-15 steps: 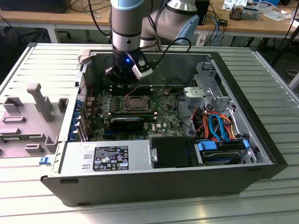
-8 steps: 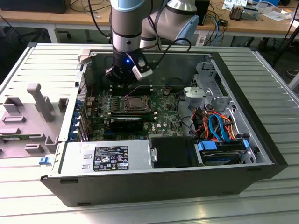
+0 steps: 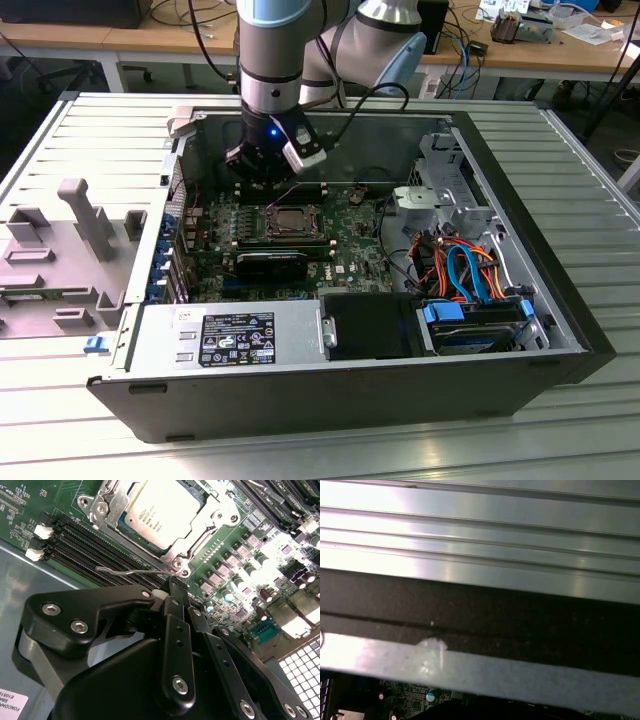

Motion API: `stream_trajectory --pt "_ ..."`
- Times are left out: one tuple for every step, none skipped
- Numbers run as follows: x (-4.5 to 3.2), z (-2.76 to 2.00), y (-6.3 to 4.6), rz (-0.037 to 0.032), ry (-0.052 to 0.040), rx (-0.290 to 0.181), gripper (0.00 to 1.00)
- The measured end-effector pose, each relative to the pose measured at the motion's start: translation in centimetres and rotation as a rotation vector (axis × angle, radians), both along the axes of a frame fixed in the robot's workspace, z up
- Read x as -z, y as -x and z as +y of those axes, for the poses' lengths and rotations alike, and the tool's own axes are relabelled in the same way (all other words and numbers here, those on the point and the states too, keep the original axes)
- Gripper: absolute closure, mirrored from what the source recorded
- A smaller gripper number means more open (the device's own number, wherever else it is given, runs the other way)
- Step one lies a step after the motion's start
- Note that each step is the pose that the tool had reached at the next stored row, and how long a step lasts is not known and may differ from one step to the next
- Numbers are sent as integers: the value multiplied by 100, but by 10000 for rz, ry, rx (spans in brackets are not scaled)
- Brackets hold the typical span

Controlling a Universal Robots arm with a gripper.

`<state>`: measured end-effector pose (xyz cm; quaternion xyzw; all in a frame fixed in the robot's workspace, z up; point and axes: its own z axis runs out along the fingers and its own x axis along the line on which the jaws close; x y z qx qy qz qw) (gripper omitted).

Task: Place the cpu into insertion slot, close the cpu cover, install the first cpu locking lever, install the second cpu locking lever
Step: 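Install the first cpu locking lever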

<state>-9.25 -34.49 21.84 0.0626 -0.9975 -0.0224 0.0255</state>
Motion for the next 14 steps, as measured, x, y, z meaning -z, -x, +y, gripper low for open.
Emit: stream_trajectory --pt "4 0 0 0 1 0 89" --pt "7 0 0 0 1 0 89" --pt "10 0 0 0 1 0 89" --pt "15 0 0 0 0 0 89" --pt "19 0 -1 -1 0 0 89" --pt "23 0 -1 0 0 0 89" --pt "27 0 -1 1 1 0 89" --pt "30 0 -1 0 0 0 89" --pt "34 0 -1 -1 0 0 89" --pt "40 0 -1 0 0 0 89" --pt "47 0 -1 -1 0 0 89" --pt "54 0 -1 0 0 -1 89" --pt "60 1 -1 0 0 -3 89" --pt "64 5 -1 1 2 -3 89"
